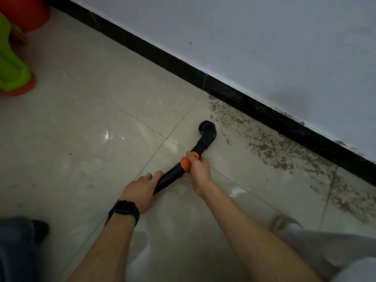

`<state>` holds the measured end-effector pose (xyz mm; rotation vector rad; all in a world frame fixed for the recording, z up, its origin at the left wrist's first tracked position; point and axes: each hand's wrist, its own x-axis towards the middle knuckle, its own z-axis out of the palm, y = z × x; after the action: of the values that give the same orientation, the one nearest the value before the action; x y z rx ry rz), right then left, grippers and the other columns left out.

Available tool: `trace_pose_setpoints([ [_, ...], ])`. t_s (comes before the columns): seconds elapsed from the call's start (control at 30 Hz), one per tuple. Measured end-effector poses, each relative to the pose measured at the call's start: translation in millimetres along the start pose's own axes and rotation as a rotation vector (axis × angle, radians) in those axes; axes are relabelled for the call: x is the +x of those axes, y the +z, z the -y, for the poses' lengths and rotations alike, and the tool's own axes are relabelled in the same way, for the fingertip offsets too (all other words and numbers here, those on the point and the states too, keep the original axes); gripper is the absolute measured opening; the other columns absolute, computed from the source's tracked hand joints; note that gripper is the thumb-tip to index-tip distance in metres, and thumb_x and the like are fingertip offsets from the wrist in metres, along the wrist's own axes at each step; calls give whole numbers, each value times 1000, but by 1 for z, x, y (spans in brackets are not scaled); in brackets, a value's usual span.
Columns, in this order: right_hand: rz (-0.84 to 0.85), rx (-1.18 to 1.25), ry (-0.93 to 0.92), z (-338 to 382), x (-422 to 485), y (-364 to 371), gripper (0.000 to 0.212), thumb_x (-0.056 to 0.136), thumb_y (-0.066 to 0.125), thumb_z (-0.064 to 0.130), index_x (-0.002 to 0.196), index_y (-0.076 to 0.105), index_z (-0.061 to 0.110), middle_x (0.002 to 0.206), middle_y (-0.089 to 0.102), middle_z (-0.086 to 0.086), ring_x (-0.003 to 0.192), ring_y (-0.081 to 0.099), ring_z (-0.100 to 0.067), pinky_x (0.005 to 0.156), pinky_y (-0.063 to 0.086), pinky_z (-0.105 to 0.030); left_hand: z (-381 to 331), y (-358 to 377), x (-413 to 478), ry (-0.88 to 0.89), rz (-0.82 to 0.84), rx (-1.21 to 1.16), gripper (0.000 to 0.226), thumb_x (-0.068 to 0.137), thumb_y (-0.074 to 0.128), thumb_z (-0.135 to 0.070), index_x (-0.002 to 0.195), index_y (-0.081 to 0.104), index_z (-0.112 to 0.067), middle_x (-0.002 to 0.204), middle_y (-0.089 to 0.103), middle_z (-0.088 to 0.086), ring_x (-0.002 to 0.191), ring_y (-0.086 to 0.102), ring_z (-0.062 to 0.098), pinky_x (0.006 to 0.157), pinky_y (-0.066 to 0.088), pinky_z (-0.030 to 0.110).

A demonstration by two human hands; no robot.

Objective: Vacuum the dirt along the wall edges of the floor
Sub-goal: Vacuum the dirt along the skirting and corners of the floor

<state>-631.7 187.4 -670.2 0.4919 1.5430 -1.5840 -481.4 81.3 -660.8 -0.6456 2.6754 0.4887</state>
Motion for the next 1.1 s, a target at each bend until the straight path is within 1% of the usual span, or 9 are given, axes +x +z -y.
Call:
trace_pose_setpoints([
  [0.17, -110, -56, -66, -2, -5, -16, 30, 102, 62, 32, 119, 56, 8, 107, 63, -15, 101, 70, -32, 67, 64, -45, -19, 5, -7, 119, -40, 132, 56, 98, 42, -40, 147, 19, -26, 119, 56, 3, 97, 59, 26, 69, 41, 34],
  [0.3, -93, -82, -98, 12, -3, -16, 29, 106, 55, 31, 123, 51, 7, 94, 64, -9, 73, 74, -21, 67, 64, -44, -44, 7, 2, 134, -41, 157, 68, 97, 44, -31, 152, 7, -18, 128, 53, 5, 100, 59, 26, 73, 43, 34],
  [0.47, -79, -152, -122, 28, 5, -12, 35, 107, 50, 32, 129, 49, 4, 91, 61, -6, 70, 73, -19, 67, 62, -39, -62, 8, 18, 99, -35, 161, 73, 97, 42, -18, 154, -4, -14, 135, 44, 10, 104, 57, 27, 71, 44, 36],
  [0.63, -135, -217, -178, 27, 11, -10, 35, 109, 44, 35, 130, 42, 7, 81, 63, -2, 71, 70, -19, 80, 62, -43, -66, 10, 25, 96, -68, 190, 72, 98, 39, -16, 154, -5, -12, 133, 45, 13, 102, 57, 29, 65, 39, 35],
  [0.8, -184, -307, -274, 24, 17, -2, 50, 106, 49, 42, 141, 31, 11, 89, 65, -3, 67, 68, -15, 67, 58, -32, -66, 15, 36, 102, -115, 213, 70, 99, 40, -18, 155, -1, -11, 129, 48, 14, 99, 59, 28, 62, 39, 35],
  [0.87, -224, -337, -312, 23, 23, 1, 54, 106, 49, 42, 144, 28, 9, 89, 66, -6, 68, 68, -19, 66, 59, -36, -67, 16, 40, 112, -150, 225, 71, 97, 44, -18, 155, 2, -10, 127, 52, 15, 94, 61, 28, 60, 43, 35],
  [1.0, -292, -382, -344, 29, 30, 6, 56, 105, 48, 40, 146, 29, 7, 91, 68, -11, 76, 71, -28, 69, 61, -43, -74, 12, 47, 77, -102, 183, 66, 101, 35, -19, 154, -3, -13, 134, 45, 15, 103, 57, 29, 67, 40, 35],
  [1.07, -306, -406, -354, 33, 33, 6, 55, 106, 48, 39, 146, 31, 6, 90, 67, -8, 72, 69, -22, 60, 55, -34, -74, 10, 52, 74, -149, 178, 67, 99, 40, -19, 155, 2, -12, 130, 48, 15, 99, 59, 29, 66, 41, 36],
  [1.1, -312, -425, -358, 36, 34, 5, 55, 106, 49, 39, 146, 32, 6, 89, 65, -5, 69, 66, -17, 55, 50, -27, -72, 8, 54, 75, -161, 167, 72, 95, 50, -19, 154, 9, -11, 123, 53, 15, 90, 62, 29, 61, 42, 35],
])
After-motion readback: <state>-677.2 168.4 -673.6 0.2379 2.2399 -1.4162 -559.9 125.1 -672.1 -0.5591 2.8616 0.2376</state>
